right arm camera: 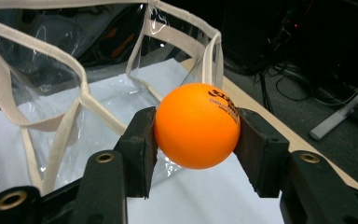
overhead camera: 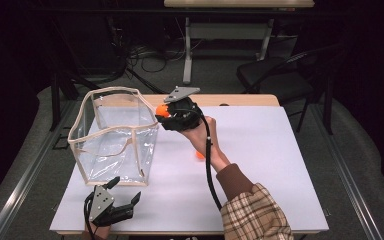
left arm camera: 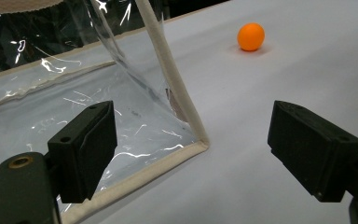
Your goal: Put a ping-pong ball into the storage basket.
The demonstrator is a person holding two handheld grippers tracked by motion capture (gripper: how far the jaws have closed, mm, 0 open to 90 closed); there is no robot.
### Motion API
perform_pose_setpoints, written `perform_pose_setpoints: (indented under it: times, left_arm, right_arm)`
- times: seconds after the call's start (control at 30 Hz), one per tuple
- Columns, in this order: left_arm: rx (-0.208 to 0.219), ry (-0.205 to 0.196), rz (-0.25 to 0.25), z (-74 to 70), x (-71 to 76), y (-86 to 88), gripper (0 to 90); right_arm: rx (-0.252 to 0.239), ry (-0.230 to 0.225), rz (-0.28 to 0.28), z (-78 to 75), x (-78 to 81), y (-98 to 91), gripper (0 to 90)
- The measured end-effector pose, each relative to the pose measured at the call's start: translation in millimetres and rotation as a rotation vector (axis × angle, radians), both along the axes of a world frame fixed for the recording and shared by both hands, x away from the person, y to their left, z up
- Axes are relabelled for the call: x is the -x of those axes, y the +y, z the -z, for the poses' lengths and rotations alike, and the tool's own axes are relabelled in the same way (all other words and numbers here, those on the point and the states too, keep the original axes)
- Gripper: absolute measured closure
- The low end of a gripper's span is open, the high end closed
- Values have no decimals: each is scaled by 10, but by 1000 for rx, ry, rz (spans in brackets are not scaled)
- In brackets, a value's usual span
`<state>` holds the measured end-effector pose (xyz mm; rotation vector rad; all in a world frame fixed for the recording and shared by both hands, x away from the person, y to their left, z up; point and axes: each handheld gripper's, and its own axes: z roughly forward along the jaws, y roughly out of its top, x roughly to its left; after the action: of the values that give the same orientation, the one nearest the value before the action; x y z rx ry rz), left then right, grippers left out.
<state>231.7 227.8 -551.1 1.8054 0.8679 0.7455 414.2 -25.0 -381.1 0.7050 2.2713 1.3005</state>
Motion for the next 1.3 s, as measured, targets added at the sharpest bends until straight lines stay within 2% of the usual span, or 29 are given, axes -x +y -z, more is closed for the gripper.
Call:
perform_pose_setpoints:
  times: [0.4,0.9,1.3]
  left_arm:
    - [0,0,-1,0,3,0,158]
    - [0,0,0,-2,5,2,158]
    - [-1,-1,0,-1,6,4,158]
  right_arm:
    - [19,-2,-12,-28,-37,139,505]
    - [14,-8,-20,-105,-73,299,504]
    - [33,3,-19,-58,-119,409,504]
